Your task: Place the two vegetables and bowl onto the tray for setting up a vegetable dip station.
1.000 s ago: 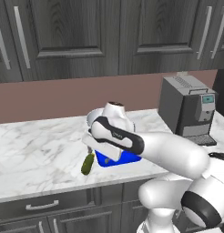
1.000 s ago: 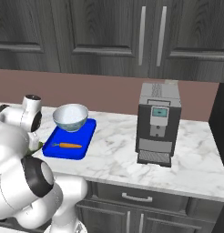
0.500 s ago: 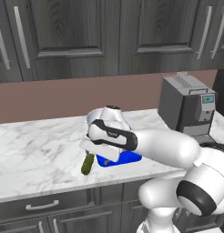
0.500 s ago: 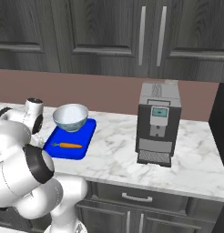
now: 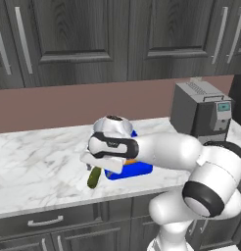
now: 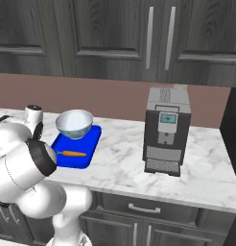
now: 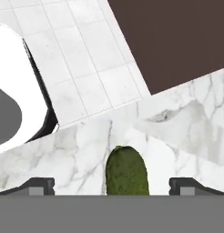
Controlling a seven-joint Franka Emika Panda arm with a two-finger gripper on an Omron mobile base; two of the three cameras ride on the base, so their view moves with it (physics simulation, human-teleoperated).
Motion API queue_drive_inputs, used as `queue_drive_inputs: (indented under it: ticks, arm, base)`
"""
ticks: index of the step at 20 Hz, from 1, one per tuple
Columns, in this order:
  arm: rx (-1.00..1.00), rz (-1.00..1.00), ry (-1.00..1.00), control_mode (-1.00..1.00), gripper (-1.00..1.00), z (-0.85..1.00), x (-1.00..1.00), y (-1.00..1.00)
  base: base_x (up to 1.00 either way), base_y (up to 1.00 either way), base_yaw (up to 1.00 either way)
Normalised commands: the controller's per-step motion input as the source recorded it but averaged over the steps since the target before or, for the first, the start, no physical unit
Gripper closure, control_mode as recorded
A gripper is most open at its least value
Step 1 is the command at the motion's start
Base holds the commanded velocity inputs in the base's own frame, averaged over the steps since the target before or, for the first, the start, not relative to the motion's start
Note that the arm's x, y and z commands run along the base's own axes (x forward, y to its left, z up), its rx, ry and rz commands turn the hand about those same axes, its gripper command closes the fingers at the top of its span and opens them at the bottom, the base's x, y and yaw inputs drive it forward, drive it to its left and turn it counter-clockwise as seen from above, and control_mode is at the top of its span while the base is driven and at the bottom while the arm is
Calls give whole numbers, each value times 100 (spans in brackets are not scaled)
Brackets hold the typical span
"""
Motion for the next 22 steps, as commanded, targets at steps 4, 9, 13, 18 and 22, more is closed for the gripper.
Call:
queue_drive_inputs:
  ticks: [4,9,13,18,22]
  arm:
    - [-4,0,0,-100,-100,-23,12,10]
    - [-2,0,0,-100,-100,-22,20,13]
    - [0,0,0,-100,-100,-16,17,12]
    - [0,0,1,-100,-100,-22,8,12]
    - [0,0,1,-100,-100,-20,8,13]
  base:
    - [0,0,0]
    - [0,0,0]
    - [0,0,0]
    - [0,0,0]
    - [0,0,0]
